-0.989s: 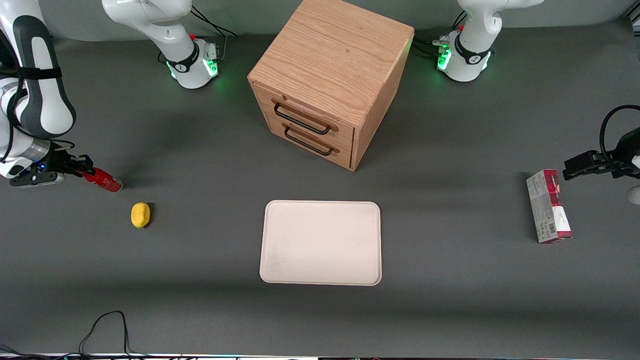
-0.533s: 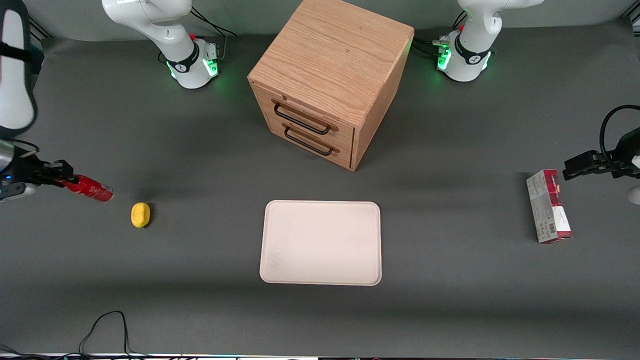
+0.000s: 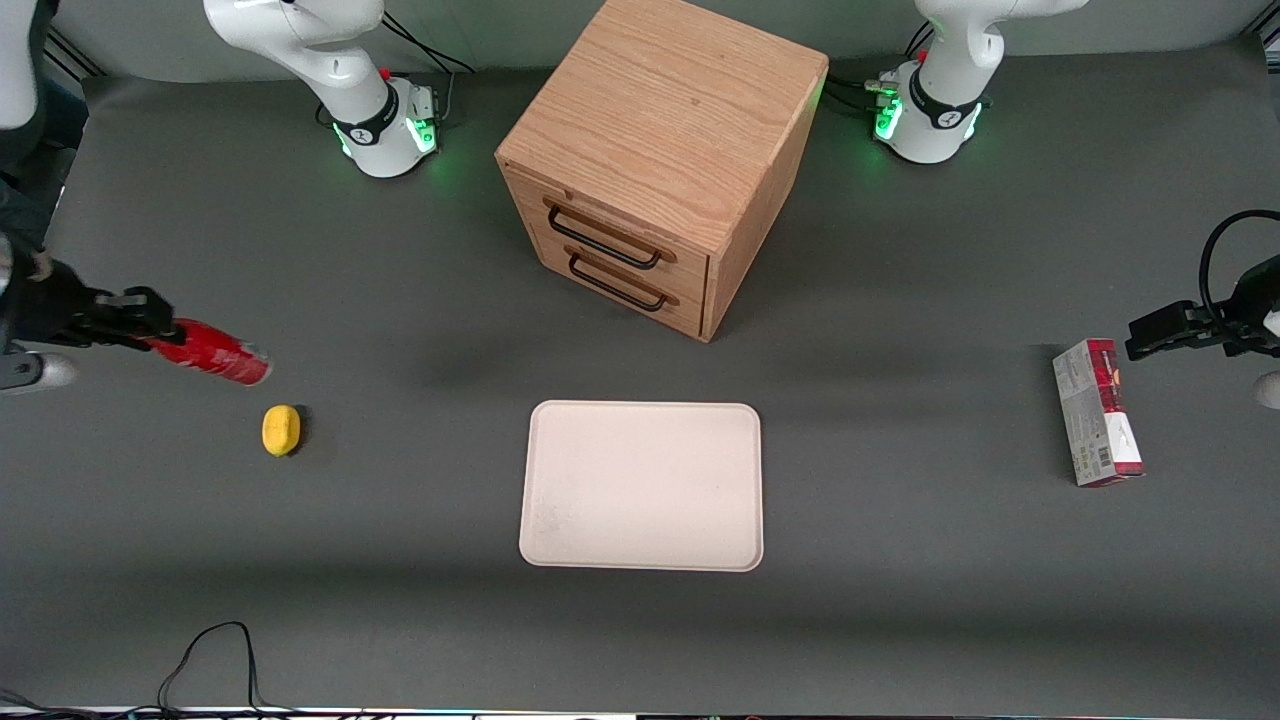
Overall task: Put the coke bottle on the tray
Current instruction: 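Carry the red bottle with the right gripper over the cream tray, then lower the bottle upright onto the tray corner and open the right gripper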
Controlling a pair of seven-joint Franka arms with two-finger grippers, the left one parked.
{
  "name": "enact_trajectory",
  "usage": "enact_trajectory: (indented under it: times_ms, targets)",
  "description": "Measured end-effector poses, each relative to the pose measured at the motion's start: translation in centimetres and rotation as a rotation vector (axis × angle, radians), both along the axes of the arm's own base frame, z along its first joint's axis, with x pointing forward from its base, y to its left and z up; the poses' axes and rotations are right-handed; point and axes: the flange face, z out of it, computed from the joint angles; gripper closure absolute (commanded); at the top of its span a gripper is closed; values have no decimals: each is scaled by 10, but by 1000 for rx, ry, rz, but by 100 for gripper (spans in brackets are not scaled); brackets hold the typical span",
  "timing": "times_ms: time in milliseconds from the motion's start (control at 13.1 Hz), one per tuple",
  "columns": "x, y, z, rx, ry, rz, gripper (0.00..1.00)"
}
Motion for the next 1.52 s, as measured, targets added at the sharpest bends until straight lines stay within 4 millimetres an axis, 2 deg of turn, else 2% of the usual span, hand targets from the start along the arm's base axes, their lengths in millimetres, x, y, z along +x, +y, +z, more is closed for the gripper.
enact_trajectory:
  times_ms: [152, 304, 457, 609, 761, 989, 1141, 1217, 1370, 1522]
  targets:
    - [6, 70, 11, -8, -33, 35, 94]
    - [11, 135, 2, 14, -48, 53, 93]
    - [23, 180, -27, 28, -64, 116, 93]
    - [36, 225, -71, 7, -92, 186, 92]
    - [49, 260, -117, -9, -130, 229, 89]
    - [73, 280, -188, -29, -177, 267, 89]
    - [85, 287, -225, -11, -203, 275, 88]
    - [88, 289, -237, -1, -214, 277, 87]
    - [93, 295, -259, 3, -238, 289, 78]
    - [93, 301, -279, 9, -243, 301, 77]
